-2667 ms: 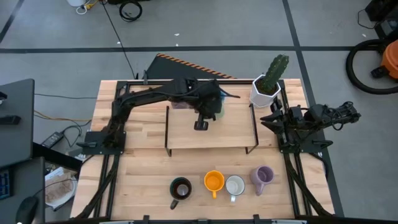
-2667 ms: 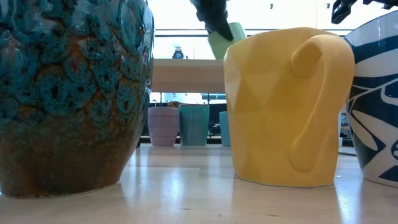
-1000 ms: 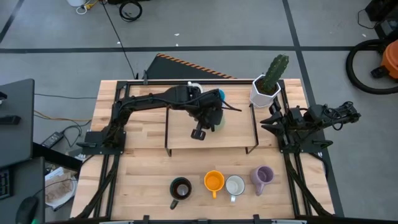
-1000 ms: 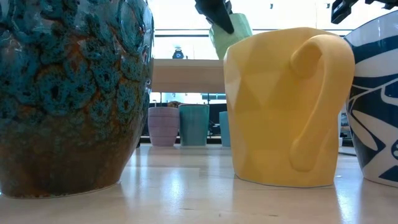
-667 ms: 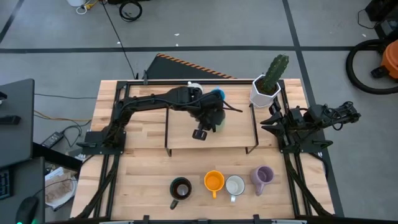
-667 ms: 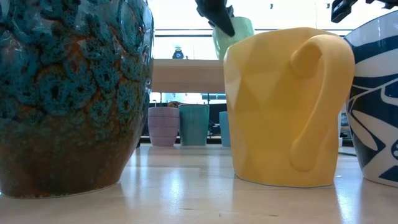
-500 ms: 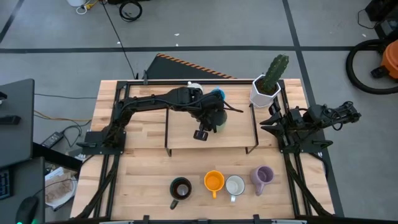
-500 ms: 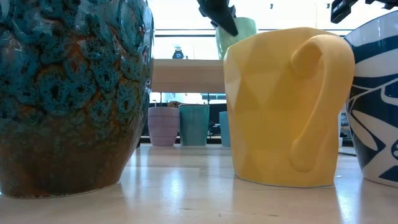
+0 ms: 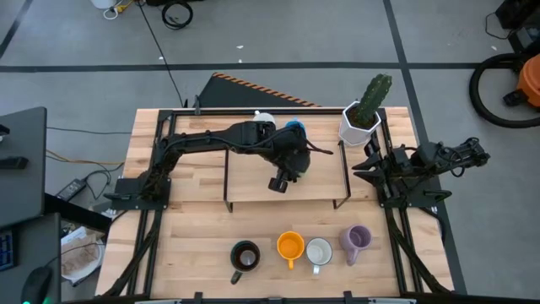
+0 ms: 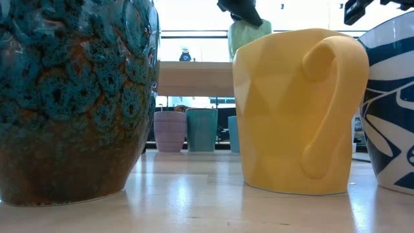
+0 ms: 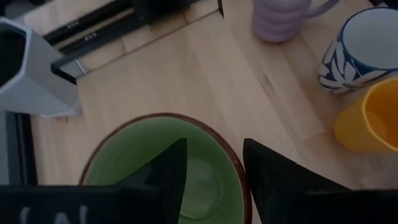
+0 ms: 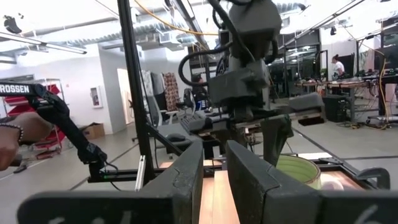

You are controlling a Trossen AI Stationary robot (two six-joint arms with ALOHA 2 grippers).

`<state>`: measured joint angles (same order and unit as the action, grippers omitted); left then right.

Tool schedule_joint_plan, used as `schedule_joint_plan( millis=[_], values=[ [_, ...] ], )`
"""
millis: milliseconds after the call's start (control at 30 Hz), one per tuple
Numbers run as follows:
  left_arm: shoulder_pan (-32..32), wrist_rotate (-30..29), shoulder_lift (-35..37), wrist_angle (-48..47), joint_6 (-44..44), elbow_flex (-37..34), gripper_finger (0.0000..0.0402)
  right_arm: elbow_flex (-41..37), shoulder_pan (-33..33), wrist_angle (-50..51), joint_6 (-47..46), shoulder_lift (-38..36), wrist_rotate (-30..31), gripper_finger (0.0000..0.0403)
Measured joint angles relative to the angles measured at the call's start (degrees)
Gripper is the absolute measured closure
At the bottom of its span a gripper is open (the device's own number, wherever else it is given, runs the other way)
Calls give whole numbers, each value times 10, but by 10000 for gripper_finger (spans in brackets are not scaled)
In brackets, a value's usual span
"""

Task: Place coffee mugs
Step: Put the green mug on the shelf

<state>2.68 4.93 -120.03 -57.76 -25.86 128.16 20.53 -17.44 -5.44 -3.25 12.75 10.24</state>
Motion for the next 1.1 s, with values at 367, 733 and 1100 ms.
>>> schedule_joint_plan(
  millis=[367,733,1100],
  values=[
    [1,-15,-1,64,-11,-37,237,0,0,0,-3,0,-9,325],
    [7,-30,-3,81,-3,-40,237,0,0,-5,-11,0,-10,325],
    [12,-18,-30,178,-23,-41,237,0,0,-7,-16,0,-11,325]
  ],
)
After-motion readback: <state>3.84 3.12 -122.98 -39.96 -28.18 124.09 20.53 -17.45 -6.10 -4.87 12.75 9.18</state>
